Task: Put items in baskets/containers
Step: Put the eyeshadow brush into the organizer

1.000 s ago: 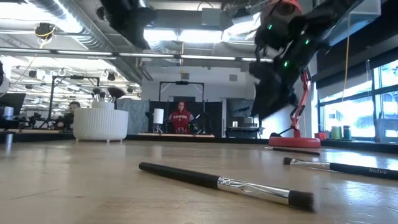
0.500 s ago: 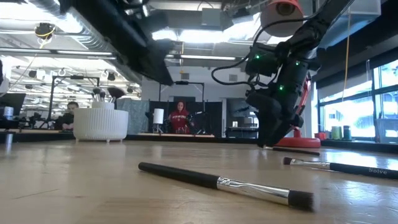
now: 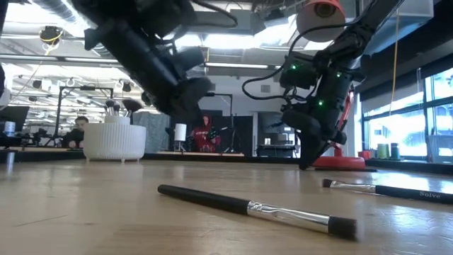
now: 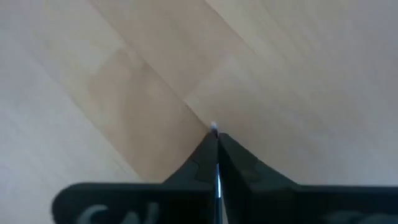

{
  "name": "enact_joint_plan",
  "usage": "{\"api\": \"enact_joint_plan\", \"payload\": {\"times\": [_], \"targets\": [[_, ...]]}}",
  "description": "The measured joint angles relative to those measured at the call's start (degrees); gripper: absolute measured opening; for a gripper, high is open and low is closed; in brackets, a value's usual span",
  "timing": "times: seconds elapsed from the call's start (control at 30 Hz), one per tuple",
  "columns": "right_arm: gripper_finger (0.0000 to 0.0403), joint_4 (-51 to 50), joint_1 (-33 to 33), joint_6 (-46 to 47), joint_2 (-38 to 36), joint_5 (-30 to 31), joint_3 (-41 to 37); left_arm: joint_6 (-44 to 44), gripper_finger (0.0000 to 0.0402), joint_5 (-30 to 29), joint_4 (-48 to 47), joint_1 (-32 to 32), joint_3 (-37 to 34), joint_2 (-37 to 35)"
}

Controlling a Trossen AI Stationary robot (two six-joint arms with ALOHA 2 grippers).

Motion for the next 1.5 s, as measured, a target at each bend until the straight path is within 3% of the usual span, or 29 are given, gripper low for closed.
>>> {"api": "enact_joint_plan", "payload": {"times": [0.13, 0.3, 0.5, 0.63, 0.77, 1.1, 1.27, 1.5], "targets": [[0.0012, 4.8, 0.5, -1.0, -0.1, -0.4, -0.1, -0.8, 0.009, 0.3, 0.1, 0.0, 0.0, 1.0], [0.0004, 18.9, 2.1, -3.3, 0.2, -4.8, -0.4, -1.4, 0.009, 8.1, -0.3, -0.7, 0.0, -2.3], [0.0003, 37.7, 4.8, -7.6, 0.0, -5.8, -0.2, -1.3, 0.009, -3.3, -5.4, -3.7, 0.0, -7.8], [0.0002, 44.3, 7.0, -9.5, 0.0, -5.6, -0.2, -1.3, 0.009, -3.6, -4.9, -4.6, -1.3, -8.1], [0.0002, 49.1, 9.2, -11.3, 0.0, -4.4, -0.2, -1.0, 0.0091, -1.0, 6.4, -4.4, -7.8, -8.1], [0.0001, 53.8, 10.0, -14.7, 0.0, -3.5, -0.2, 11.0, 0.0128, 10.6, 58.3, -0.9, -27.0, -6.1], [0.0001, 58.7, 10.0, -15.9, -0.1, -7.2, -0.2, 15.0, 0.0166, 14.4, 62.4, 0.0, -26.6, -3.3], [0.0001, 61.2, 10.3, -16.2, -0.1, -11.5, -0.2, 18.0, 0.0191, 14.4, 62.4, 0.4, -21.1, 1.1]]}}
